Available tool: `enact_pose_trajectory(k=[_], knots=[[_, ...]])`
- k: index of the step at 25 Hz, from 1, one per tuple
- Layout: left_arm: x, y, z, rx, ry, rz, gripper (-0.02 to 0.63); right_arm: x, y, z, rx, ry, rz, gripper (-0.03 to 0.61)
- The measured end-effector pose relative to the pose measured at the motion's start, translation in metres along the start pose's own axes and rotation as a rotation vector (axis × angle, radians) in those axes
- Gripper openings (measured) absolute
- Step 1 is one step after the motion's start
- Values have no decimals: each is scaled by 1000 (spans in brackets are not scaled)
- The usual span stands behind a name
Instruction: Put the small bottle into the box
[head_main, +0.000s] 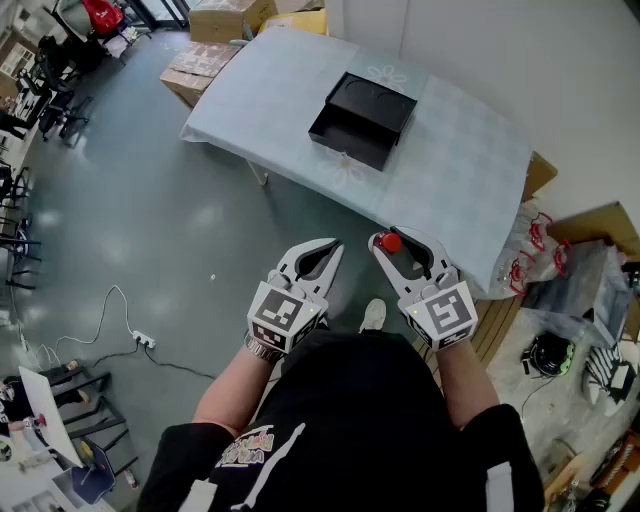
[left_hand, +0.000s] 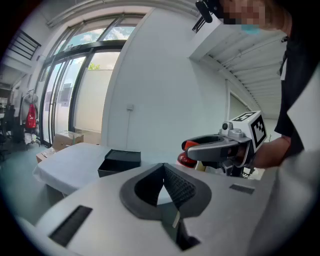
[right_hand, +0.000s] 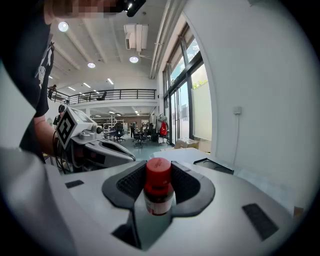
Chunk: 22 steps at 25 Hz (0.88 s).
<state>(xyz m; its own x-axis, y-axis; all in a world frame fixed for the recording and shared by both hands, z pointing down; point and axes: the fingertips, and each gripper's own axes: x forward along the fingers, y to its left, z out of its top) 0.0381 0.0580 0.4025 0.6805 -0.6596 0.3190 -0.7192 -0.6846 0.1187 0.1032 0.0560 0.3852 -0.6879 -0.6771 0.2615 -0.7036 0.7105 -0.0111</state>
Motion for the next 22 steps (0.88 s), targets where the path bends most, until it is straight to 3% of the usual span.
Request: enact_pose_trajectory(k=[5,22], knots=[[-3,-1,-1,12,-36,-27,8,2,3,1,0,6,-4,155],[-15,12,-4,9,-41,-31,8,13,16,6,37,-23,1,155]])
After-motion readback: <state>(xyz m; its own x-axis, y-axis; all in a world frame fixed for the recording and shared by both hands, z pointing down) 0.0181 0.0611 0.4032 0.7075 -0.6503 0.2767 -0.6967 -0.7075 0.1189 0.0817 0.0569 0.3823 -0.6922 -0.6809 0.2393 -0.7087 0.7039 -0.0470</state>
